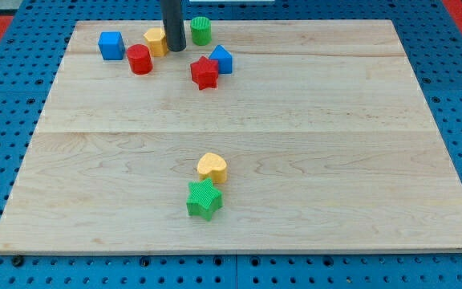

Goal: Slide the green circle to the yellow hexagon

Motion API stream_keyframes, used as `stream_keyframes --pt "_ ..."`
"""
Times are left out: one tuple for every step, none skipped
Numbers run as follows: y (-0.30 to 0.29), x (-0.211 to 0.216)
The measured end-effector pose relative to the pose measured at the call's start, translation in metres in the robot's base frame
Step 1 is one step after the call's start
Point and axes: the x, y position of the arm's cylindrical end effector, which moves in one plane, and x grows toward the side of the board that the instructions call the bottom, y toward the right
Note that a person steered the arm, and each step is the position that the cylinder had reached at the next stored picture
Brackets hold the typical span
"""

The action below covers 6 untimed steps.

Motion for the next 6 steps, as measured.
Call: stream_keyframes --pt "-0.035 -0.003" --pt "-0.029 -0.01" --pt "0.045 -0.013" --pt "0.076 -0.02" --pt "0.111 -0.042" --pt "0.09 -0.057"
